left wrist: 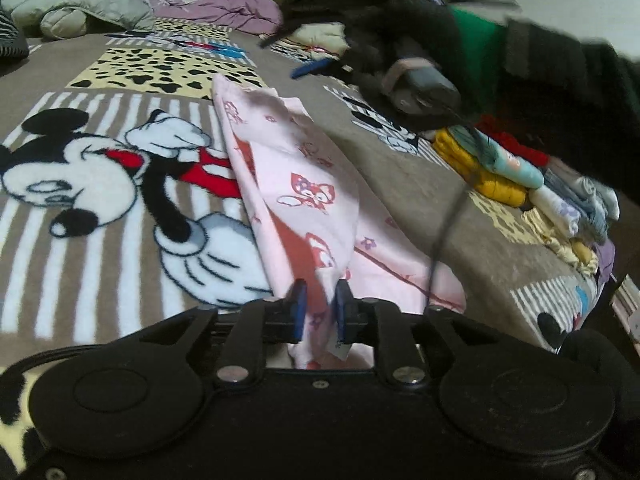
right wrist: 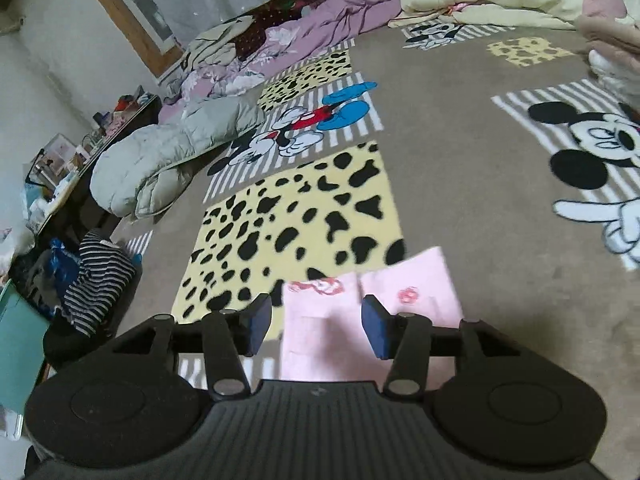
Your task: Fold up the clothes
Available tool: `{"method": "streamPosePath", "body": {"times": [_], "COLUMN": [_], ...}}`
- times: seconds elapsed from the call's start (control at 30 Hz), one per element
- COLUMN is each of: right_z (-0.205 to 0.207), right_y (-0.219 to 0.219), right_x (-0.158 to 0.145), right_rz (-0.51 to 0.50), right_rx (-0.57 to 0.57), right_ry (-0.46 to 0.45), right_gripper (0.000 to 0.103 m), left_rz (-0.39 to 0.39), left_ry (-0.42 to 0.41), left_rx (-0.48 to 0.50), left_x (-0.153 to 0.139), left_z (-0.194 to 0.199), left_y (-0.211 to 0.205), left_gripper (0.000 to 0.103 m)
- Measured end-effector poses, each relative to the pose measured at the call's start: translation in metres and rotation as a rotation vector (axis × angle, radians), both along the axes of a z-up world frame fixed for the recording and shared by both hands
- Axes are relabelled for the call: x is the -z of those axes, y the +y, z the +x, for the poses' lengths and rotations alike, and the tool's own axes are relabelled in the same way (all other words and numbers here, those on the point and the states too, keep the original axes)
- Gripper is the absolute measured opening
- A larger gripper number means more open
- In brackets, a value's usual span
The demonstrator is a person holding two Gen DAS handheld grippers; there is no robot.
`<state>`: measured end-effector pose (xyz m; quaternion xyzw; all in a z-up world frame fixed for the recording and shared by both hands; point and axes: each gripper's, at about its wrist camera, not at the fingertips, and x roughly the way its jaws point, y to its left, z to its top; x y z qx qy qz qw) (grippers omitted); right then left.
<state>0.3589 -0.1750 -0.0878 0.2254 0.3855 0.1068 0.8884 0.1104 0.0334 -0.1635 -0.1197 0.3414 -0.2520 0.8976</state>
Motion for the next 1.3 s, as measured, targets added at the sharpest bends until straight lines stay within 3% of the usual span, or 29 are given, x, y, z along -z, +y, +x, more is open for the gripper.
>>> {"method": "streamPosePath", "body": {"times": [0.13,0.23,0.43,0.5,0.53,0.6,0.63,0.67,0.73,0.83,0.97,1.07,1.13,1.3], "right_z": [-0.035,-0.074,-0.158,-0.178,-0.188,-0.216,-0.227,-0.235,-0.248,-0.246,-0.251,-0.258,-0.259,-0.263], "right_y": [-0.027,-0.037,-0.01,0.01,0.026,0.053,0.058,0.057,0.056,0.068,0.044,0.004,-0.033,-0.107], "right_x": [0.016,0.023,0.02,0.029,0.039,0.056,0.056,0.051,0.046,0.06,0.039,0.027,0.036,0.08], "right_rz": [-0.084,-0.144,-0.221,-0.25,-0.32,-0.532,-0.565,-0.538,-0.498,-0.576,-0.432,-0.339,-0.222,0.114], "right_rx": [-0.04,-0.106,-0.404,-0.524,-0.596,-0.671,-0.687,-0.677,-0.642,-0.689,-0.61,-0.462,-0.319,-0.037], "right_ry": [0.003,-0.051,-0.253,-0.255,-0.231,-0.3,-0.345,-0.383,-0.43,-0.333,-0.353,-0.333,-0.256,-0.071], "right_gripper": [0.051,0.051,0.05,0.048,0.048,0.05,0.047,0.042,0.042,0.043,0.043,0.043,0.046,0.049], "left_rz": [-0.027,-0.032,-0.104,-0.147,-0.167,-0.194,-0.204,-0.209,-0.216,-0.225,-0.203,-0.184,-0.188,-0.288], "left_ry": [0.012,0.018,0.015,0.018,0.024,0.041,0.046,0.044,0.035,0.029,0.037,0.043,0.065,0.138], "left_rx": [0.003,0.006,-0.062,-0.119,-0.146,-0.179,-0.192,-0.202,-0.221,-0.243,-0.233,-0.223,-0.222,-0.244], "left_x": [-0.002,-0.003,-0.011,-0.013,-0.012,-0.011,-0.011,-0.011,-0.012,-0.012,-0.008,-0.006,-0.001,0.009], "left_z": [-0.003,-0.006,-0.014,-0.014,-0.012,-0.01,-0.009,-0.01,-0.012,-0.012,-0.013,-0.014,-0.014,-0.016], "left_y": [0.005,0.006,0.022,0.031,0.036,0.041,0.043,0.045,0.047,0.05,0.045,0.041,0.037,0.033], "left_gripper": [0.025,0.026,0.026,0.026,0.026,0.026,0.026,0.026,0.026,0.026,0.026,0.03,0.047,0.056]}}
